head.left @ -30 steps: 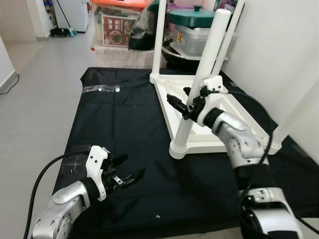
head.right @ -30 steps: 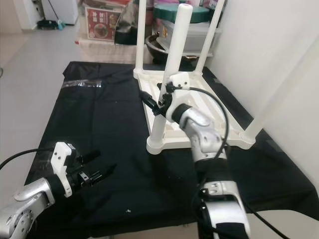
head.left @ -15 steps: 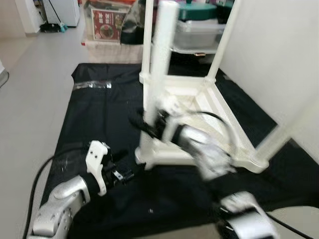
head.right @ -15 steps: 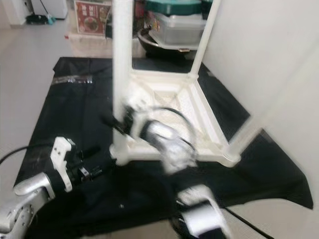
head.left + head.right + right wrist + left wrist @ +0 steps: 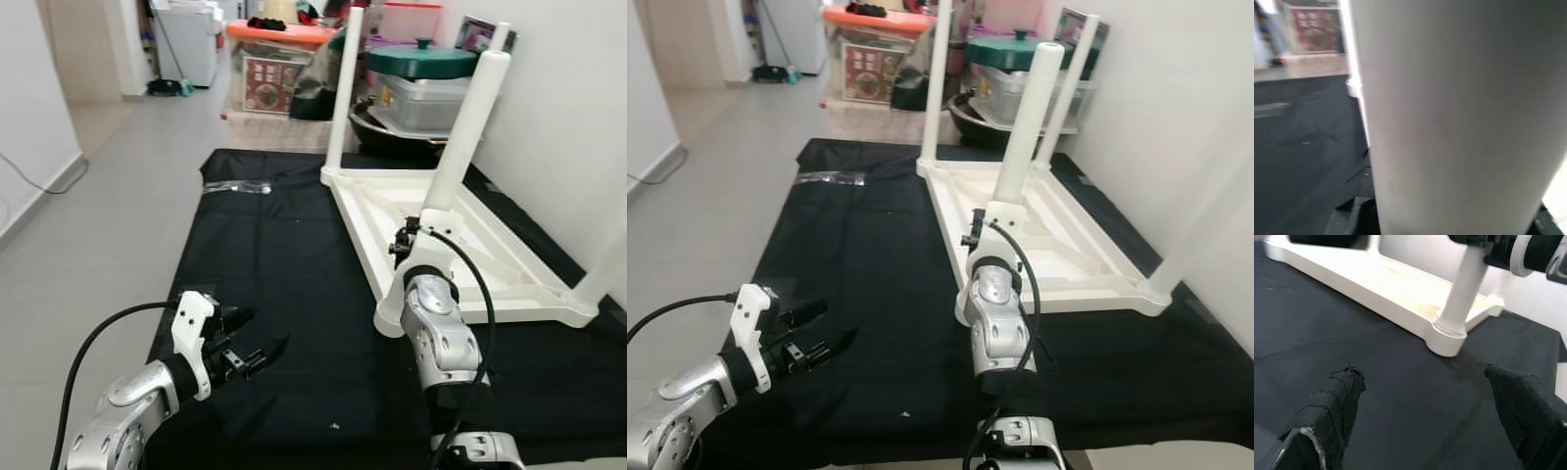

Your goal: Building children table

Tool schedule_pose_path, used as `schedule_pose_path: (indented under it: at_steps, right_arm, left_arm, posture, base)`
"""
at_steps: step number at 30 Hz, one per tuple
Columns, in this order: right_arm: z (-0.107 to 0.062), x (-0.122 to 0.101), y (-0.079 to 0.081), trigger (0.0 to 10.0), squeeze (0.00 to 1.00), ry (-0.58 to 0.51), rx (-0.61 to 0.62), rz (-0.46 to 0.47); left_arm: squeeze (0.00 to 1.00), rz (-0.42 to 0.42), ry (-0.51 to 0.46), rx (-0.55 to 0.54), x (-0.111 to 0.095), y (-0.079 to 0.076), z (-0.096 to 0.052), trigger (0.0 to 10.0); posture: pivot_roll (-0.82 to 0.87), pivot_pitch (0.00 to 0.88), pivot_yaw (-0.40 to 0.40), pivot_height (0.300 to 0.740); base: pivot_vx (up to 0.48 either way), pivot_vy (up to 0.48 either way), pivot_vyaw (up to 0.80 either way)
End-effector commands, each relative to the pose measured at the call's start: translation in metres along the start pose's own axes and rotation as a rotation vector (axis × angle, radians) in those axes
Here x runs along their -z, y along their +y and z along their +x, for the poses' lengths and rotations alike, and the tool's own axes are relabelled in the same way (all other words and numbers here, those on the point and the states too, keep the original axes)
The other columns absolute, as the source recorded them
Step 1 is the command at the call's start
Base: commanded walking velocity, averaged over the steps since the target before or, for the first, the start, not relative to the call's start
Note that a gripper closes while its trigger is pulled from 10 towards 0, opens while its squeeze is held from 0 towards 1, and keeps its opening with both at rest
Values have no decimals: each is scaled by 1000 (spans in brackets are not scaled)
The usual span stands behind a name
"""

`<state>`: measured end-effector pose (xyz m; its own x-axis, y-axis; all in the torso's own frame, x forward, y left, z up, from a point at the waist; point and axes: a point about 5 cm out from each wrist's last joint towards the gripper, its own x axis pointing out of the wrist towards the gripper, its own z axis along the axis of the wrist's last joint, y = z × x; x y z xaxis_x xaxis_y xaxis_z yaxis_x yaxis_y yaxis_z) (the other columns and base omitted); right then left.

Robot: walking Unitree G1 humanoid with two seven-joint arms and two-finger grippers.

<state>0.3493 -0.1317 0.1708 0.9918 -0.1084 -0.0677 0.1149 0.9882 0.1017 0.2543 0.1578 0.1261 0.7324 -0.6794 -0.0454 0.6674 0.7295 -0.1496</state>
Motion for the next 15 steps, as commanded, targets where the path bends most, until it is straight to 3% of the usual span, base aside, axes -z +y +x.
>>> schedule_pose_path:
  at_steps: [1, 2, 4, 5, 6, 7, 8, 10, 11, 14, 15]
  right_arm:
    - [-1, 14, 5, 10000, 1000, 71, -55, 14]
    - [2, 5, 8, 10000, 1000, 48, -115, 24]
    - [2, 5, 8, 10000, 1000, 48, -115, 24]
    - [6, -6, 12, 10000, 416, 21, -194, 30]
    - [8, -15, 16, 10000, 0, 7, -296, 52]
    - [8, -15, 16, 10000, 0, 7, -296, 52]
    - [7, -29, 22, 10000, 0, -24, -478, 88]
    - [-5, -45, 29, 10000, 0, -100, -808, 18]
    - [-5, -45, 29, 10000, 0, -100, -808, 18]
    - [-21, -42, 38, 10000, 0, -109, -1081, -51]
    - [-21, -42, 38, 10000, 0, -109, -1081, -51]
  left_arm:
    - [0, -7, 9, 18, 1, -2, 3, 10000]
    - [0, -7, 9, 18, 1, -2, 2, 10000]
    - [0, -7, 9, 18, 1, -2, 2, 10000]
    - [0, -7, 9, 17, 1, -1, 1, 10000]
    - [0, -6, 10, 16, 1, -1, 0, 10000]
    - [0, -6, 10, 16, 1, -1, 0, 10000]
    - [0, -5, 10, 15, 1, 0, 0, 10000]
    - [0, -1, 10, 16, 1, -1, 1, 10000]
    - [0, -1, 10, 16, 1, -1, 1, 10000]
    - [0, 0, 6, 18, 1, -2, 3, 10000]
    - [0, 0, 6, 18, 1, -2, 3, 10000]
  posture:
    - [75, 0, -105, 740]
    - [78, 0, -108, 740]
    - [78, 0, -108, 740]
    - [79, 0, -109, 740]
    - [78, 0, -108, 740]
    - [78, 0, -108, 740]
    - [76, 0, -109, 740]
    - [77, 0, -110, 740]
    - [77, 0, -110, 740]
    - [84, 0, -111, 740]
    - [84, 0, -111, 740]
  base:
    - [0, 0, 0]
    - [0, 0, 0]
    - [0, 0, 0]
    - [0, 0, 0]
    - [0, 0, 0]
    - [0, 0, 0]
    - [0, 0, 0]
    - [0, 0, 0]
    - [0, 0, 0]
    - [0, 0, 0]
    - [0, 0, 0]
